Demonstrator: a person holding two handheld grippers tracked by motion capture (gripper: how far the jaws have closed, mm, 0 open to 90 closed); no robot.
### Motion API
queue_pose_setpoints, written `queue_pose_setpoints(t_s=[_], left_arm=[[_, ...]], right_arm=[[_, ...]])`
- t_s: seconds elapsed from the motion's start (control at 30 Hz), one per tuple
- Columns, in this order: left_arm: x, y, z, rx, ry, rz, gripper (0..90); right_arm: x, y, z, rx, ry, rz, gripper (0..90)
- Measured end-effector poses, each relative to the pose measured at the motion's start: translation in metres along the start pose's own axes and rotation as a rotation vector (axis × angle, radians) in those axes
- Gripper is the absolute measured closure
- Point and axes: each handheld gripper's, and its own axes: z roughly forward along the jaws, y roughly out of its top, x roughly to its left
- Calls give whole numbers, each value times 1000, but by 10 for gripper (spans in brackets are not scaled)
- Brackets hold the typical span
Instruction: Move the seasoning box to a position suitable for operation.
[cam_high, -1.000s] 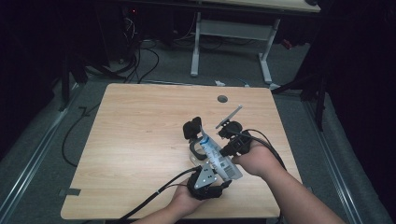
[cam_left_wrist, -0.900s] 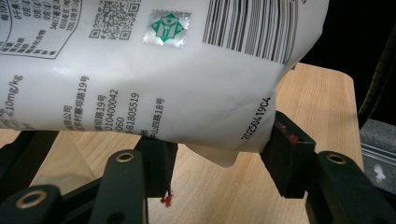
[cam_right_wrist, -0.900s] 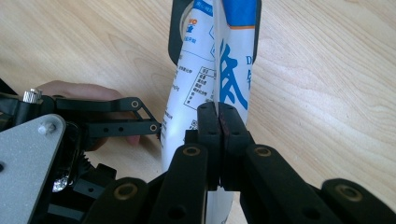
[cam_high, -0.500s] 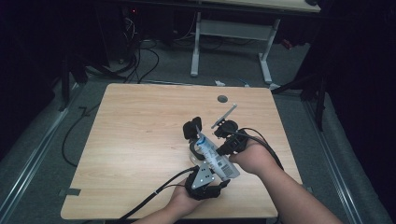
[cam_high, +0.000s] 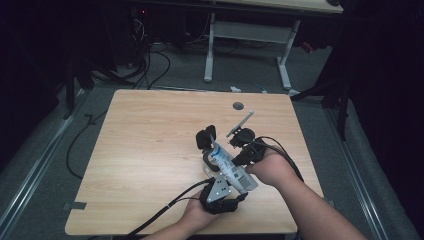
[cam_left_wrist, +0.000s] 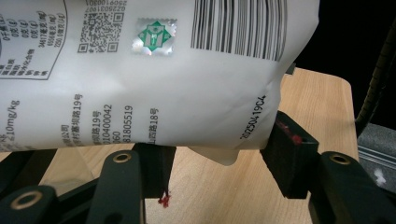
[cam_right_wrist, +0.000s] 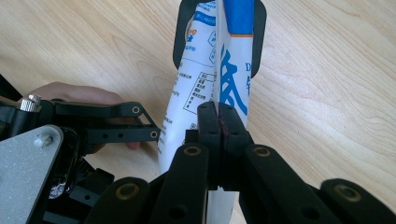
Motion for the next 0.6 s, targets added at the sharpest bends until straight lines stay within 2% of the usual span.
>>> queue_pose_setpoints(t_s=[0.2, 0.33, 0.5, 0.6], left_arm=[[-1, 2, 0, -2, -2, 2, 475], [-1, 3, 0, -5, -3, 6, 474], [-1, 5, 0, -6, -3, 2, 473], [-1, 5, 0, -6, -5, 4, 471]], right_arm=[[-1, 0, -1, -6, -1, -9, 898], [0, 0, -2, -4, -3, 4, 899], [-1, 1, -3, -7, -6, -10, 900], [0, 2, -4, -1, -7, 1, 900]])
